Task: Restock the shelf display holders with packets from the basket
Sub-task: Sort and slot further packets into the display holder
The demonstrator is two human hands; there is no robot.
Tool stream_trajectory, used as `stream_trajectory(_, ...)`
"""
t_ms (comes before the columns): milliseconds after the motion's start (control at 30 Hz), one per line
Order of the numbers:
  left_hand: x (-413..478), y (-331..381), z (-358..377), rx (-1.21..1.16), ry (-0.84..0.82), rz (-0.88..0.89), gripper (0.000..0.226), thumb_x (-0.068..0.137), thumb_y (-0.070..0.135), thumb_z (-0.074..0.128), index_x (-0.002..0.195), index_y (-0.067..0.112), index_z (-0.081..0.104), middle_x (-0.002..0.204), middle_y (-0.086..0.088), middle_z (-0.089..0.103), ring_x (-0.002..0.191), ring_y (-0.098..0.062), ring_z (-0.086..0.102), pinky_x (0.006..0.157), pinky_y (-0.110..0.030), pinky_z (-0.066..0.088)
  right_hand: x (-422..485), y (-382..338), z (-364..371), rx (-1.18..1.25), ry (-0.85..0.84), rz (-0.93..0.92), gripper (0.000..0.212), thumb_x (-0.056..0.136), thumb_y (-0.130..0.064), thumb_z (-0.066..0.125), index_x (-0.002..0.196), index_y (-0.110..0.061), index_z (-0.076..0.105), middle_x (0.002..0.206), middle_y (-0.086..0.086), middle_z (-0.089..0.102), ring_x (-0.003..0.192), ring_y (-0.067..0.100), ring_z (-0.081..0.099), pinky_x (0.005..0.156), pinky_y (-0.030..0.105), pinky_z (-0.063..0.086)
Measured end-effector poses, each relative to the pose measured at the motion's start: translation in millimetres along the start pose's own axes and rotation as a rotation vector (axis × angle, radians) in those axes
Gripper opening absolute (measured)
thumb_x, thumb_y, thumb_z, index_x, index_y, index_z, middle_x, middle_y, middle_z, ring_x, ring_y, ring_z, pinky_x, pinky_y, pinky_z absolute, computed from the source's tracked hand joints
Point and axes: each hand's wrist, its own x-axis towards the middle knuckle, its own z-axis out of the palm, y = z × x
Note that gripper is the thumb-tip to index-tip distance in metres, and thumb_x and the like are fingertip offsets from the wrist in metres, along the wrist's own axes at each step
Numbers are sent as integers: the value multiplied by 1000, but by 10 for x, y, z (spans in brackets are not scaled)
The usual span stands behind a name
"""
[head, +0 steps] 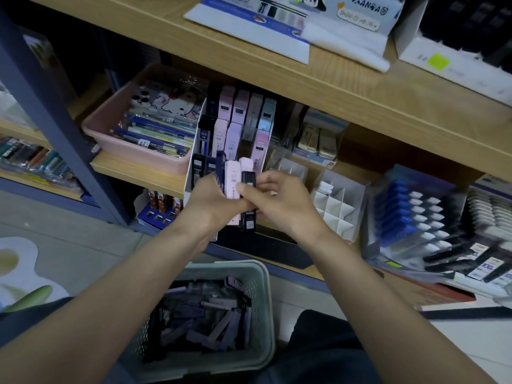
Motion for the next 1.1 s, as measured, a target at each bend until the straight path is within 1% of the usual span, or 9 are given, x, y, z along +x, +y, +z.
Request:
stream_trajectory(100, -27, -29, 37, 33, -65, -5, 27, 74, 13, 77, 100, 20, 69, 83, 12, 70, 71, 8, 64, 59, -7, 48, -39, 35, -101, 119, -31, 110, 23, 82, -23, 71, 96, -7, 62, 86, 4, 66, 74, 12, 65, 62, 23, 58)
stream_trajectory(200, -1, -28, 49, 8, -86, -38, 29, 75, 15, 76, 101, 23, 65, 93, 7, 70, 80, 3, 63, 66, -12, 49, -47, 33, -205, 257, -59, 143, 13, 84, -20, 69, 85, -11, 60, 83, 5, 67, 66, 9, 65, 58, 19, 56)
stream_trajectory(367, 17, 16, 70, -80, -62, -88, 28, 83, 16, 69, 110, 23, 61, 85, 18, 60, 69, 9, 54, 45, 1, 38, 97, 85, -403, 468, 226, 120, 6, 98, -17, 48, 92, -18, 49, 80, 2, 62, 58, 8, 63, 51, 20, 55)
stream_trajectory(433, 27, 7, 61, -82, -46, -94, 31, 83, 17, 69, 111, 26, 58, 84, 18, 58, 72, 7, 52, 43, 0, 38, 211, 198, -483, 365, 309, 97, 9, 101, -22, 40, 98, -16, 45, 73, -1, 53, 49, 5, 55, 50, 22, 52)
stream_trajectory(533, 64, -12, 14, -101, 22, -103, 27, 82, 15, 70, 101, 29, 56, 81, 15, 60, 72, 3, 55, 44, -3, 41, 368, 371, -558, 23, 269, 25, 19, 102, -29, 35, 114, -21, 47, 76, -11, 42, 65, 5, 43, 70, 33, 43)
stream_trajectory(667, 98, -9, -37, -113, 51, -109, 23, 81, 13, 71, 90, 29, 57, 84, 11, 63, 76, -3, 59, 47, -7, 47, 387, 397, -542, -243, 217, -55, 20, 99, -20, 40, 113, -20, 55, 84, -1, 58, 85, 27, 60, 86, 48, 49)
stream_trajectory(800, 111, 9, -61, -104, 43, -112, 23, 81, 14, 70, 86, 32, 57, 87, 9, 64, 79, -6, 61, 55, -15, 51, 400, 358, -531, -542, 280, -151, 20, 99, -27, 39, 114, -17, 47, 88, 2, 67, 82, 26, 61, 72, 38, 49)
stream_trajectory(933, 139, 27, -117, -95, 69, -117, 23, 81, 14, 71, 84, 32, 56, 86, 9, 63, 80, -7, 61, 63, -20, 49, 424, 238, -395, -452, 265, -288, 10, 94, -21, 53, 101, -14, 53, 94, 0, 57, 80, 13, 53, 71, 30, 44)
stream_trajectory(1100, 167, 63, -262, -53, 127, -119, 26, 82, 11, 70, 96, 27, 55, 84, 11, 62, 79, -5, 59, 66, -20, 49, 371, 29, -275, -150, 336, -386, 18, 76, -22, 77, 86, -17, 63, 80, -18, 60, 77, -4, 57, 70, 9, 43)
